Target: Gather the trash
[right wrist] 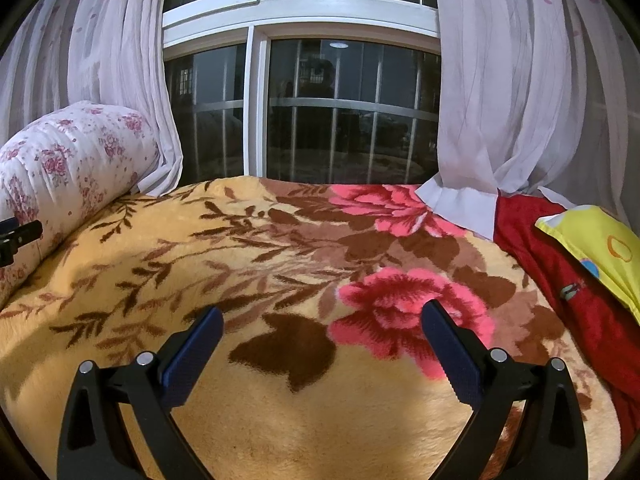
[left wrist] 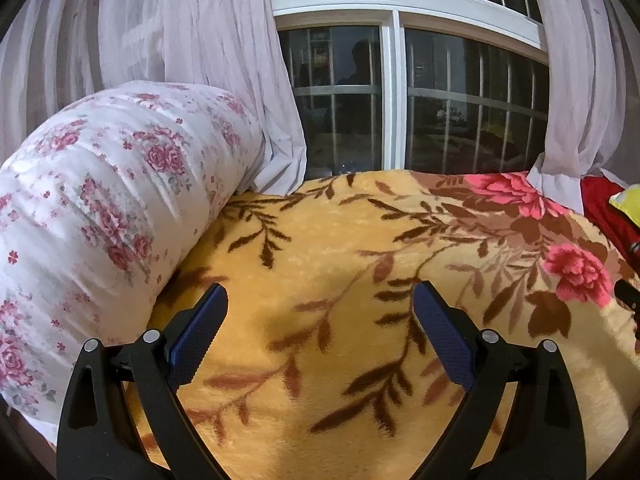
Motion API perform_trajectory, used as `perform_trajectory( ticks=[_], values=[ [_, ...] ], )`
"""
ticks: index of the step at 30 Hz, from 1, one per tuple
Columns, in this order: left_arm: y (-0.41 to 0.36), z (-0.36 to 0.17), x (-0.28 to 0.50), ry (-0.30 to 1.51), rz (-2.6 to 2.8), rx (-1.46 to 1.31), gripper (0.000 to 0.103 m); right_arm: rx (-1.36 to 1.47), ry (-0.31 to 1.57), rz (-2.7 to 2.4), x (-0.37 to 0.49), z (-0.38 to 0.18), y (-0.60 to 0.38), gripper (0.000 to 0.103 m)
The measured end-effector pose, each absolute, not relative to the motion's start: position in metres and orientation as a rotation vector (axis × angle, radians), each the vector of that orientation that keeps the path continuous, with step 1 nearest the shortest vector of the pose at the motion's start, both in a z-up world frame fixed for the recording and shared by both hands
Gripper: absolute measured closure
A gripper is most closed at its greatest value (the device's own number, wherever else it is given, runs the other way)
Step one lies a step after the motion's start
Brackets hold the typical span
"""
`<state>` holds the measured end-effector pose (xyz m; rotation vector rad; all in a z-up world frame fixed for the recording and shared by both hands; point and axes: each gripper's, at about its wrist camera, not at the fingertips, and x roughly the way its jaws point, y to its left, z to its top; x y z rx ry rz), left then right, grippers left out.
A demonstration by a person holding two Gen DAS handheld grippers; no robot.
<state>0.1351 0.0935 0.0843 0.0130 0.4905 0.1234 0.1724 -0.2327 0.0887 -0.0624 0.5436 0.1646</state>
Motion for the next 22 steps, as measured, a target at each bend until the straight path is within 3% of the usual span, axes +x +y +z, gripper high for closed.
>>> perform_trajectory(
  ticks=[22],
  values=[
    [0.097,0.0798,0.1375,0.492,0.149,0.033,0.012,-0.059,0.555,0.157,0.1788,0.0864,-0.2374,0.005]
  ],
)
